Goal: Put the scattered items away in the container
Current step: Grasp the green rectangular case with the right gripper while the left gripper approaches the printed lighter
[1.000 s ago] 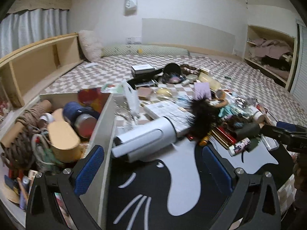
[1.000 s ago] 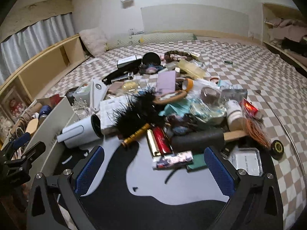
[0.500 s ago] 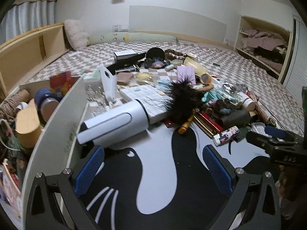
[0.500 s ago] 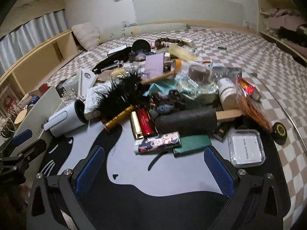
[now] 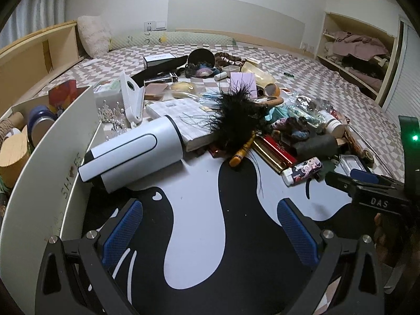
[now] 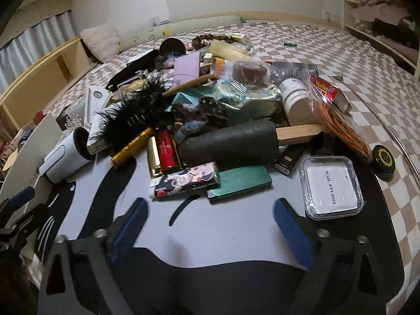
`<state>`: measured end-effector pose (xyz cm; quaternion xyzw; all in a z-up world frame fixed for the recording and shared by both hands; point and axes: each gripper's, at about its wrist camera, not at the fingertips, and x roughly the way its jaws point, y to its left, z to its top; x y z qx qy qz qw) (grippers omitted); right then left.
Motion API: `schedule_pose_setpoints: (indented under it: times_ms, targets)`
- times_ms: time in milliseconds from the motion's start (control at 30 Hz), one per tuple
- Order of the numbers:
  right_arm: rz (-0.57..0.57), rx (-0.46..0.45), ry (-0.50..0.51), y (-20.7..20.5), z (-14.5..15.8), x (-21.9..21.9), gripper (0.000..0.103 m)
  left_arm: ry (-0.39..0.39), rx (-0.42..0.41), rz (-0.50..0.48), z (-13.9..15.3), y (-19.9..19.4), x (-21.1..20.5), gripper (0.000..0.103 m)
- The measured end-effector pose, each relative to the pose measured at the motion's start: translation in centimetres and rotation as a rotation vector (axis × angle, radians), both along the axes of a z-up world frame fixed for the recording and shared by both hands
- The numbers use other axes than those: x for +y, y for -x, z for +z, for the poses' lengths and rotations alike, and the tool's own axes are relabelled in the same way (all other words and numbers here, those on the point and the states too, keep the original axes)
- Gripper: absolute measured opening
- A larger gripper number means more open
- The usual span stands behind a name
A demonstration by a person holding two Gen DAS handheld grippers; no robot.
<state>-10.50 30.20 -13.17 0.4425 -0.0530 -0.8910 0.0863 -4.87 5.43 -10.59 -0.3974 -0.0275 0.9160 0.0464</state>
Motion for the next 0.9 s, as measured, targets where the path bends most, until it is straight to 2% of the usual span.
schedule_pose_setpoints:
  times_ms: [33, 167, 500, 633, 667, 800, 900]
  targets:
    - [-0.002, -0.006, -0.002, 0.1, -0.2, 0.1, 0.089, -0.004, -0.004, 0.0, -0.1, 0.0, 0.0, 0.103]
    - [0.0, -0.029, 0.001, 0.6, -0.9, 0.3, 0.074, -0.01, -0.016, -0.001, -0.5, 0.1, -0.1, 0.103]
    - [-0.108, -0.039, 0.133, 2.9, -1.1, 2.5, 0.072, -0.023, -0.03, -0.01, -1.0, 0.1, -0.2, 0.103]
    - [-0.145, -0.049, 0.123, 4.5, -1.6, 3.0, 0.069, -0.025, -0.032, -0.012, -1.1, 0.0, -0.3, 0.103]
    - [-0.138, -0.052, 0.12, 4.9, -1.9, 3.0, 0.065, -0.025, -0.031, -0.012, -1.1, 0.0, -0.4, 0.103]
    - [-0.108, -0.054, 0.153, 5.5, -2.3, 2.8, 0.064, -0.035, -0.029, -0.008, -1.0, 0.0, -0.5, 0.103]
    - [-0.018, -0.052, 0.132, 5.0, -2.5, 1.0, 0.061, -0.038, -0.025, -0.009, -0.9, 0.0, -0.4, 0.103]
